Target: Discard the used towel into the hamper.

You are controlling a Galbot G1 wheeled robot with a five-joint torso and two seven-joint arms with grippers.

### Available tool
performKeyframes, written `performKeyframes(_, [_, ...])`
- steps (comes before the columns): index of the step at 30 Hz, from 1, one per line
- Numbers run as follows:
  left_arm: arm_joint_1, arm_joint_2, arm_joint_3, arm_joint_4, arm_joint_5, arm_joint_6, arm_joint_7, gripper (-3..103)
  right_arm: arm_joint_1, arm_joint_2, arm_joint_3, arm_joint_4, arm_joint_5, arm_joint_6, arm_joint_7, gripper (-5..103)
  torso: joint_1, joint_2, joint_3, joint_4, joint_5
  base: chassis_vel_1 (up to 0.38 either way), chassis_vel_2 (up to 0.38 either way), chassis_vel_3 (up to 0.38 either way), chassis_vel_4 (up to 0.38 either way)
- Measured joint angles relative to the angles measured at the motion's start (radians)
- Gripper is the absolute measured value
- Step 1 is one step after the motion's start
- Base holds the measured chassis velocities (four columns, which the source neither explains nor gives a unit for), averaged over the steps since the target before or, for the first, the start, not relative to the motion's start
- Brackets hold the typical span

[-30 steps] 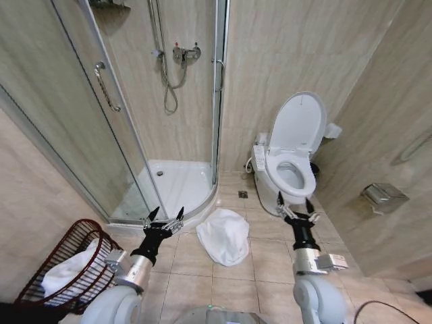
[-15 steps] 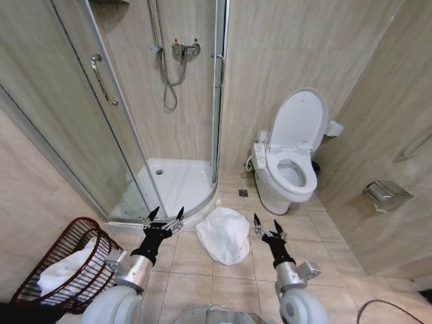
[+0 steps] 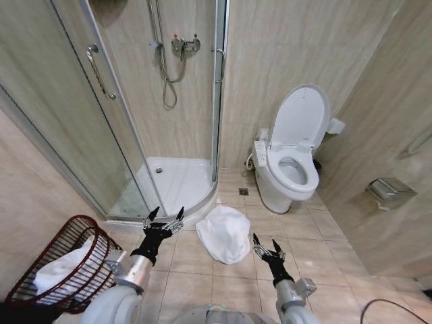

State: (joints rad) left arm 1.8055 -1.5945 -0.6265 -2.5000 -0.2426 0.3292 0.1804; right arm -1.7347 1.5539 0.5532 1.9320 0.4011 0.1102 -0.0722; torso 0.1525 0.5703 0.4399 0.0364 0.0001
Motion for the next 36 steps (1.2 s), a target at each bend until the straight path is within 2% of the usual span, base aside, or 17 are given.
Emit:
performKeyframes(5, [0.0,0.0,0.0,0.0,0.0,0.0,0.0,99,0.024,0.02,-0.007,-0.103,-0.057,0.068,0.007,100,-0.009,-0.022,-0.013,0.0,0.0,0.0,0.0,0.0,0.0])
performKeyframes(10, [0.0,0.0,0.0,0.0,0.0,0.0,0.0,99,0.022,0.002,-0.007,-0.163,-0.073,0.084,-0.005,100,-0.017,-0.044,-0.027,0.0,-0.0001,0.0,0.0,0.0,0.0])
performKeyframes(21, [0.0,0.0,0.0,0.0,0.0,0.0,0.0,99,0.035,-0.006,0.007,-0.172,-0.061,0.036,-0.026,100,-0.034,-0.088,-0.054,0.0001,-0.0001,0.0,0.0,0.0,0.0])
performKeyframes(36, [0.0,0.0,0.0,0.0,0.0,0.0,0.0,99,0.026,0.0,0.057,-0.15,-0.053,0.025,-0.038,100,-0.057,-0.149,-0.092,0.0001,0.0,0.0,0.0,0.0,0.0])
